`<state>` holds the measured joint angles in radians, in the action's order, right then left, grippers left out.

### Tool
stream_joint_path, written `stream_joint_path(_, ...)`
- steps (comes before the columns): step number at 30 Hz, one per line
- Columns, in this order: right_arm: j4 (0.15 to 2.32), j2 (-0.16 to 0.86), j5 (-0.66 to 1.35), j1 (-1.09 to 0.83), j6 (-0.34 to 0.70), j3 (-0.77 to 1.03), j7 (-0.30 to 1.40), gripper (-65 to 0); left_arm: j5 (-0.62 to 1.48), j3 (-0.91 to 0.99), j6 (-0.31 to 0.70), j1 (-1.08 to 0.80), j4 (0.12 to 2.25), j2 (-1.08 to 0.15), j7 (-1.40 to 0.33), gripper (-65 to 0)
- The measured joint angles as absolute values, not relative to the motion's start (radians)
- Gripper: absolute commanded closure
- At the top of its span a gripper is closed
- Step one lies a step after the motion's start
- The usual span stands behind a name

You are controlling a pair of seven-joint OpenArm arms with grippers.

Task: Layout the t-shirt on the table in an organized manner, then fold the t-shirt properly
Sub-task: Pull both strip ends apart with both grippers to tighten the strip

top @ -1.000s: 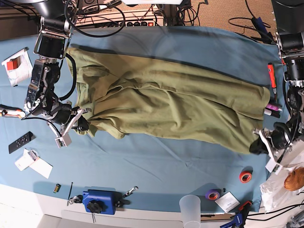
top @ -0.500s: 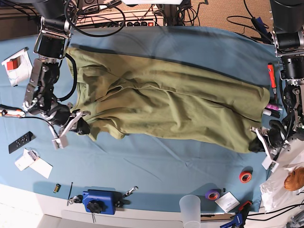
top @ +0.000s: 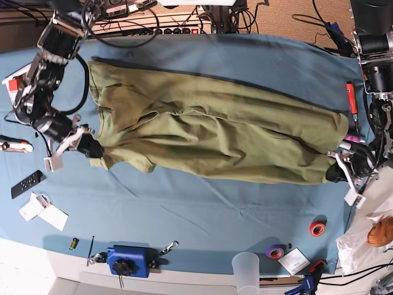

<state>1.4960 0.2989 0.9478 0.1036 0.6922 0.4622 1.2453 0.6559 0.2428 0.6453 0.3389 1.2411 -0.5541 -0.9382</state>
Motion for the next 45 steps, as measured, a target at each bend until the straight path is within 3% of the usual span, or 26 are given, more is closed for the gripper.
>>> stream_joint_path(8,1.713,0.299,0.968,0.0,0.697,0.462,1.244,0.0,0.691,0.271,0.645,0.339,1.241,-0.554,-0.989,0.0)
stream_joint_path(20,1.721,0.299,1.024,-0.171,0.697,0.517,1.253,0.0,0.723,0.271,0.645,0.228,1.241,-0.579,-1.01,0.0)
stream_joint_path(33,1.731,0.299,1.133,-0.199,0.697,0.542,1.365,0.0,0.724,0.315,0.645,0.222,1.241,-0.582,-0.964,0.0)
stream_joint_path(45,1.834,0.299,1.156,-0.326,0.697,0.543,1.409,0.0,0.843,0.396,0.697,0.193,1.242,-0.582,-1.073,0.0)
